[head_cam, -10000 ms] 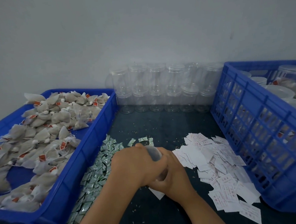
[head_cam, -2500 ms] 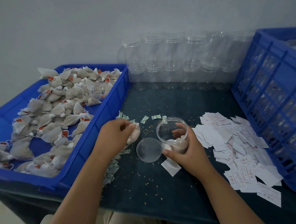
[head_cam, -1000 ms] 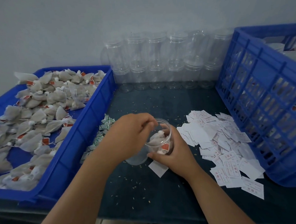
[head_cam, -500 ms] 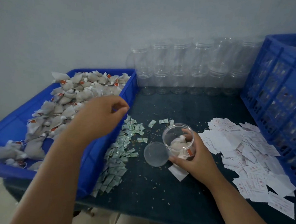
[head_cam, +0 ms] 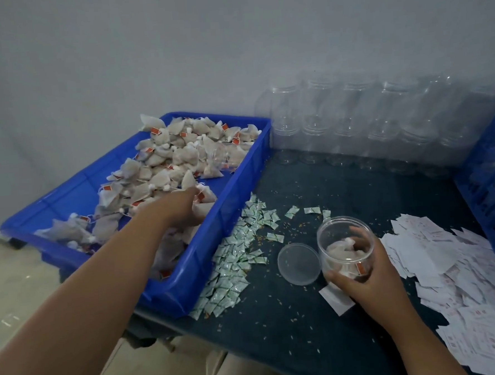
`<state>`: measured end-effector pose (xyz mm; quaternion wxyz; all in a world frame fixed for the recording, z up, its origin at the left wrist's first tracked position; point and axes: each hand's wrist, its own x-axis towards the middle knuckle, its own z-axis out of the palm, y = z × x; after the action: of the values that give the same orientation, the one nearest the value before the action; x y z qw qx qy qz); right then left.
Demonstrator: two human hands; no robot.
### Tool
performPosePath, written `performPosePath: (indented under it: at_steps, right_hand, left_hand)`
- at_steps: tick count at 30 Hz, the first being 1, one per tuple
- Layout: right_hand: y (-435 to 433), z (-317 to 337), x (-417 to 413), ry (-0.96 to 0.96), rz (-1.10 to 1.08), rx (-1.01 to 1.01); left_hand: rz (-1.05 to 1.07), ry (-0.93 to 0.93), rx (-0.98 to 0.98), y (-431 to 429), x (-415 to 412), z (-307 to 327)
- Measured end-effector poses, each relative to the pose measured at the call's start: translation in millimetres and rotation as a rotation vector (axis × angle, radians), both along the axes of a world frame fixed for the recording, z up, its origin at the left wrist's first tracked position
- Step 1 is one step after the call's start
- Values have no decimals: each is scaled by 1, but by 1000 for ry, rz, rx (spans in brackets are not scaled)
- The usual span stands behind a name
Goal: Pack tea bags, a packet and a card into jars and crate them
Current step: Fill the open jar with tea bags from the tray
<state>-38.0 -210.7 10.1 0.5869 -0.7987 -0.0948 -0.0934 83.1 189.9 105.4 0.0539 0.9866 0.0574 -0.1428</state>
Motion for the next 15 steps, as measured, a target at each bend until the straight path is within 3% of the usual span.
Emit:
performPosePath:
  at_steps: [3,8,12,15]
  right_hand:
    - [0,1,0,-13,-1,-11]
    - [1,3,1,-12,-7,-13]
    - [0,3,1,-2,-1,-8]
    - [0,2,1,3,0,-8]
  left_hand:
    - [-40,40,155,-8,7,-4]
    - [-53,-182,-104,-5,9,-12]
    - [-218,-139,-10,-12,14,-14]
    - [-180,-147,29,-18,16,-14]
